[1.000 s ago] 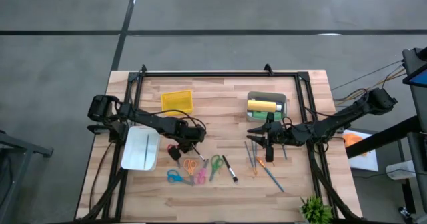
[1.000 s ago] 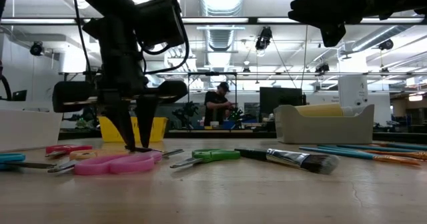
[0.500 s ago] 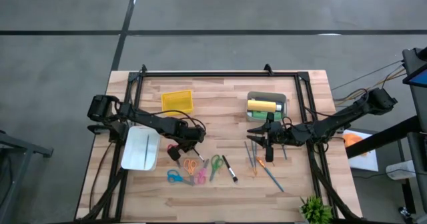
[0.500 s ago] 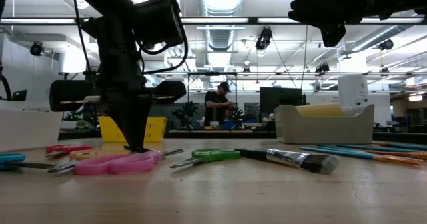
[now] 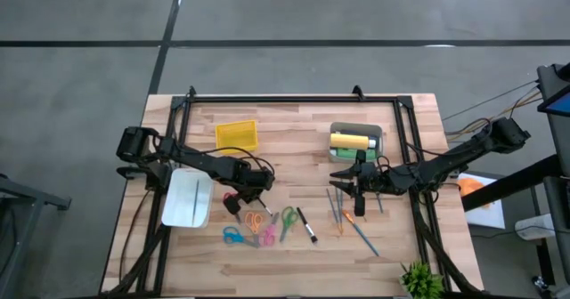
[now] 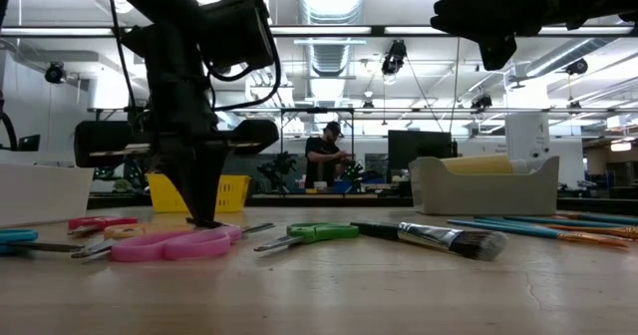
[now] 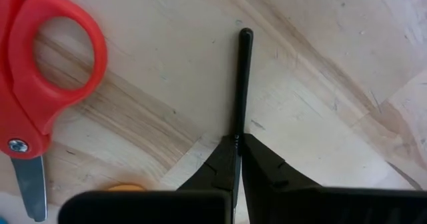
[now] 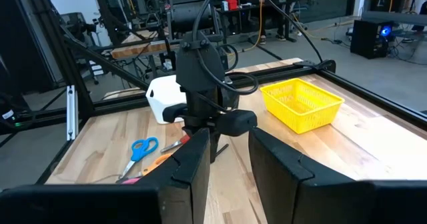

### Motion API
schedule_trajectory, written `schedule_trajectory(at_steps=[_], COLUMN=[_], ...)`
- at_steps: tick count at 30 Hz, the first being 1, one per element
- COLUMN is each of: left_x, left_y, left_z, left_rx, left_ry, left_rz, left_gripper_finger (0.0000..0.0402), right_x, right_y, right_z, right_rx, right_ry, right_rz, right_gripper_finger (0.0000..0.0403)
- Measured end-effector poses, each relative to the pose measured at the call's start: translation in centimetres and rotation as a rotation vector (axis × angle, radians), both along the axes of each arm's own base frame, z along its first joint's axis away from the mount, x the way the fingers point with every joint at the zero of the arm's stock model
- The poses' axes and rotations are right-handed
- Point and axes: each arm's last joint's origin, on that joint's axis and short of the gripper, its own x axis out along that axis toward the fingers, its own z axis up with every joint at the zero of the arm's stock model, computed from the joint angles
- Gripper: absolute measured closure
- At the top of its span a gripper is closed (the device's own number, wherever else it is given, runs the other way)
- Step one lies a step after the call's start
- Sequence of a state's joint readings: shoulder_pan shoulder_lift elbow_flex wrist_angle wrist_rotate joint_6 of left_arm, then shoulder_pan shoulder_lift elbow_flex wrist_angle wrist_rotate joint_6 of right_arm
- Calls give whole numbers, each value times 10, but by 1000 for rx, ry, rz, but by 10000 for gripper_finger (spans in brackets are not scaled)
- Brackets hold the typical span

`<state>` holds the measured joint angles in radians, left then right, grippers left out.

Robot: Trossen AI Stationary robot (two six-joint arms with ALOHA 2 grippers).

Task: Pick & Place Paint Supplies
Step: Put the black eyeshadow brush into the white bin

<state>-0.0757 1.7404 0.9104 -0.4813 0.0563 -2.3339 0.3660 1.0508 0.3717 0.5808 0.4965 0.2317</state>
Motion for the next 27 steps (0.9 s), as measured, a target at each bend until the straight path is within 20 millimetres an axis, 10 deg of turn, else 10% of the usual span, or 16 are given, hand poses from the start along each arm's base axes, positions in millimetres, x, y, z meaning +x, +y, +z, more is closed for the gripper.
schedule_trajectory(at_steps=[27], left_x=[1], left_y=[1], left_z=[52], left_rx=[179], left_ry=[-175], left_rz=[-309], left_gripper_finger=[390], right_x=[0], right_y=[0], right_z=[0], right_rx=[-1], right_ry=[2], right_rz=[0], right_gripper_finger=[301])
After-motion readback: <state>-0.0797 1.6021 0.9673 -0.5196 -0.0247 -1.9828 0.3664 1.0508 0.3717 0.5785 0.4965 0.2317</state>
